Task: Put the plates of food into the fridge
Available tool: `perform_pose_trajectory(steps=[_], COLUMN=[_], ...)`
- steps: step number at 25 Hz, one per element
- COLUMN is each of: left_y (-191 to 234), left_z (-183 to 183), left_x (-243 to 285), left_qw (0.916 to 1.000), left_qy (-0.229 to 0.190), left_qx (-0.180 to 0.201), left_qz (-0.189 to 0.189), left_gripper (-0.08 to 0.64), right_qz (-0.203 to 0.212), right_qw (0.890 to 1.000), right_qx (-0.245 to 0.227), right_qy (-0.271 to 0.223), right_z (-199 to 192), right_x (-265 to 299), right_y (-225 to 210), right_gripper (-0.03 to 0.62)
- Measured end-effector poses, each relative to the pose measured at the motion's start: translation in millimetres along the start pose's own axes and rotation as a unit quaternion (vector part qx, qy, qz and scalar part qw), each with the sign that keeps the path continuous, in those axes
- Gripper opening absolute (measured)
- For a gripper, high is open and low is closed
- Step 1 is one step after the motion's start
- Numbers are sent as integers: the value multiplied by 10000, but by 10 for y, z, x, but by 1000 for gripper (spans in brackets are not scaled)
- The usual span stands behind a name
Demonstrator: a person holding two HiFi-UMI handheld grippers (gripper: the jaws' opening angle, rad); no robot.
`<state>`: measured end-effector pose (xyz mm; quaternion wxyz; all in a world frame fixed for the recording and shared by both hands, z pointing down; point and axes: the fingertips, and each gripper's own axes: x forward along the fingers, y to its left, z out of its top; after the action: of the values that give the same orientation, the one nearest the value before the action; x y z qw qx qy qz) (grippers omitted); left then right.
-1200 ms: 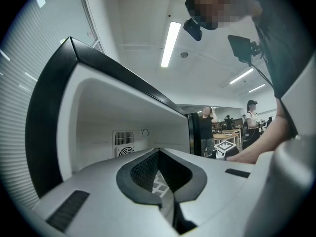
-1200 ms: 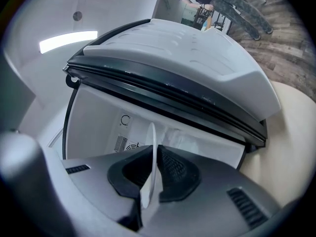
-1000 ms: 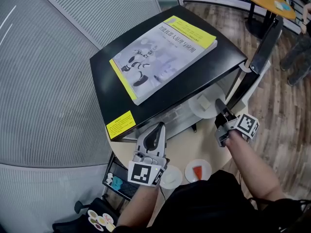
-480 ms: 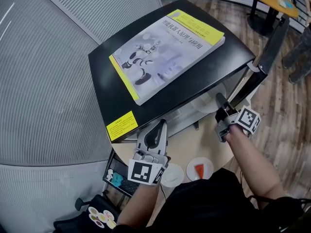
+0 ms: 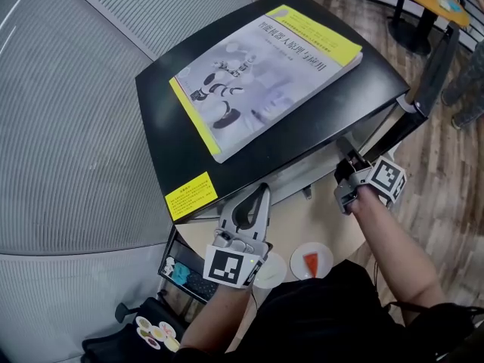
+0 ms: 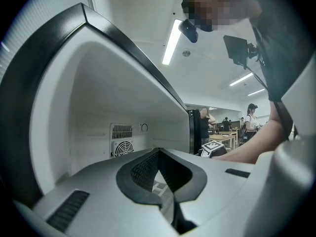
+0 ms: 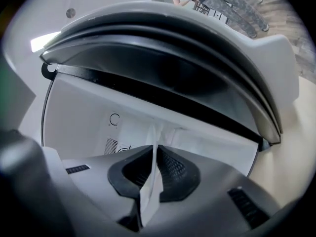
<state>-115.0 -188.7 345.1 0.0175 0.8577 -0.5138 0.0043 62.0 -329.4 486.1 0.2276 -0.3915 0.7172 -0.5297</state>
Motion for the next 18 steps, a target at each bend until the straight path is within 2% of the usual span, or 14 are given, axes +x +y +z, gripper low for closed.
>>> perform_pose_trajectory(steps=[7, 12, 18], left_y=[-47, -55, -43], left_z=[-74, -77, -102], left_x=[14, 26, 9], left_qw=[9999, 9999, 9998], left_qy=[17, 39, 44], left_qx=[-152, -145, -210], left_qz=[-50, -63, -26], left_gripper=[2, 2, 2], right_qz=[-131, -575, -955], right_qw=[9996, 9963, 9842], right_qx=[-238, -635, -1481], right_qy=[-25, 54, 168], right_z=[55, 58, 54], right_x=[97, 127, 264], right_y=[49, 75, 134], right_gripper=[25, 25, 26])
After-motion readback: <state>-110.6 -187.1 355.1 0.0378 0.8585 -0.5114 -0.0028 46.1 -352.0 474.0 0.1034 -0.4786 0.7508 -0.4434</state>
